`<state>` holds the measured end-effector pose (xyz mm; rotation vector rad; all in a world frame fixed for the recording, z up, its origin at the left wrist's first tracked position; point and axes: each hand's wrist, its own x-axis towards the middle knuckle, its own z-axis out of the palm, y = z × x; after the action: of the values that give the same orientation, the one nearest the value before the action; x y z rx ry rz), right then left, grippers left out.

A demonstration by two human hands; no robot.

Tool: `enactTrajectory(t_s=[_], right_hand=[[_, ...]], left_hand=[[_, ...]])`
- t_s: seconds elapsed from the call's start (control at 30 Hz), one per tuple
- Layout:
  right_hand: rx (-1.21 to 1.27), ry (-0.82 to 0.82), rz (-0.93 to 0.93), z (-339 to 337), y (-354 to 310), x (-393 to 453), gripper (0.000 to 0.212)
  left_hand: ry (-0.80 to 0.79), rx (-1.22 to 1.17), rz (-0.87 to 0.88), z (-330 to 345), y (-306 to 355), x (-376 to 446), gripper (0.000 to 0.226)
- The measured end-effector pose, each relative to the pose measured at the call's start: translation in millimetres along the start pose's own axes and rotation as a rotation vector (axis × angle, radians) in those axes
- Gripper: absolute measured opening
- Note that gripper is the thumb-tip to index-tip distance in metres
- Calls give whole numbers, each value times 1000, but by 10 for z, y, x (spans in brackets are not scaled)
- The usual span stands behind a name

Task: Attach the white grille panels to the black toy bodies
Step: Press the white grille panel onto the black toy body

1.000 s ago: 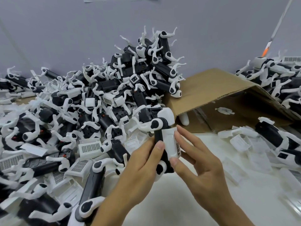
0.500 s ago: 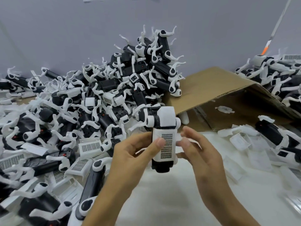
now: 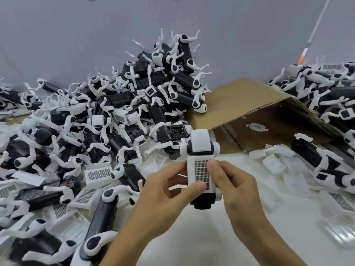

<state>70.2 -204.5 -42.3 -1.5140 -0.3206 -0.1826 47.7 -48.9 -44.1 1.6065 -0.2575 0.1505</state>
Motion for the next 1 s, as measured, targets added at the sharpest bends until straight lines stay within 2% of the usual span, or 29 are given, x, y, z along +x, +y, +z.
enactTrajectory(t_s=[0.1, 0.23, 0.33, 0.43, 0.53, 0.6, 0.73, 0.8, 0.87, 0.97, 1.0], right_hand=[[-77, 12, -116, -40, -36, -5, 20], [-82, -126, -29, -57, -81, 24, 22], [-88, -196, -75, -44, -119, 25, 23], [-64, -131, -90, 11, -122, 31, 20], [-180, 20, -117, 0, -158, 66, 23], [-414, 89, -293, -136, -258, 142, 27], [-911, 210, -869, -654, -680, 468, 22], [-1069, 309, -997, -971, -1032, 768, 23], [-1177, 418, -901, -1289, -1428, 1193, 30], [-1268, 470, -321, -1600, -1788, 1613, 54], [-1234, 467, -216, -1630, -1762, 1633, 54]], left_hand=[[16, -45, 32, 4, 12, -6, 36], [54, -136, 3, -21, 25, -5, 39], [120, -116, 50, -23, 47, -7, 37], [199, -72, 35, 2, 51, -1, 24], [301, 30, 42, 11, 50, 5, 36], [387, 10, 25, -31, 60, 14, 34], [391, -34, 18, -55, 56, 38, 21], [383, -48, 14, -42, 93, 49, 18], [407, -67, -1, -34, 114, 59, 8], [448, -30, -25, -27, 125, 67, 8], [465, -1, -22, -37, 130, 69, 9]])
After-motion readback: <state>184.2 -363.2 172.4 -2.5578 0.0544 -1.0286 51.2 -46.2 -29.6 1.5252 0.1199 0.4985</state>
